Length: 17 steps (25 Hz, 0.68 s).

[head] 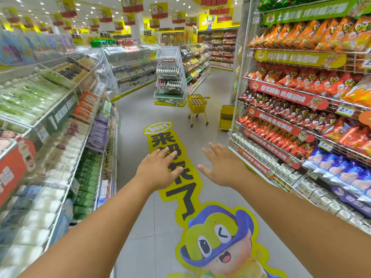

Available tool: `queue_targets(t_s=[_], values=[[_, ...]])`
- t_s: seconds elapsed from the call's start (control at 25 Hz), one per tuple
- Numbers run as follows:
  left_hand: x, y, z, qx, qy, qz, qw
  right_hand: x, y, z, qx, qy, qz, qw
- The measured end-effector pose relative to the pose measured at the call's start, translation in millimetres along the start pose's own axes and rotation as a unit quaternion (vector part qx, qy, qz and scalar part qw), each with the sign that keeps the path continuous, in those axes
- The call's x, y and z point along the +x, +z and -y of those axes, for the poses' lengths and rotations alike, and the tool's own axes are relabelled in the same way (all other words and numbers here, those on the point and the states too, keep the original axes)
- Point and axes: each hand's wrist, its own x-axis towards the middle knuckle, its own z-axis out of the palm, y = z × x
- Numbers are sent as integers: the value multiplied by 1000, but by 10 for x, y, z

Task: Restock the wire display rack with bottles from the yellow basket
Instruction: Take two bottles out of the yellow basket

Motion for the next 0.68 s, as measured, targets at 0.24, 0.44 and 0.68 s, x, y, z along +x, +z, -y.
queue_targets(t_s=[0.24,0.44,0.68], values=[[1335,162,-52,11,-34,1,999,1180,21,-779,5,-12,-6,1000],[2417,166,-49,23,-41,-12,999,2127,-180,-1309,9,-20,2,1000],[3699,302,311,20,-49,-7,999,3345,-105,-1618,-6,-26,-6,1000]])
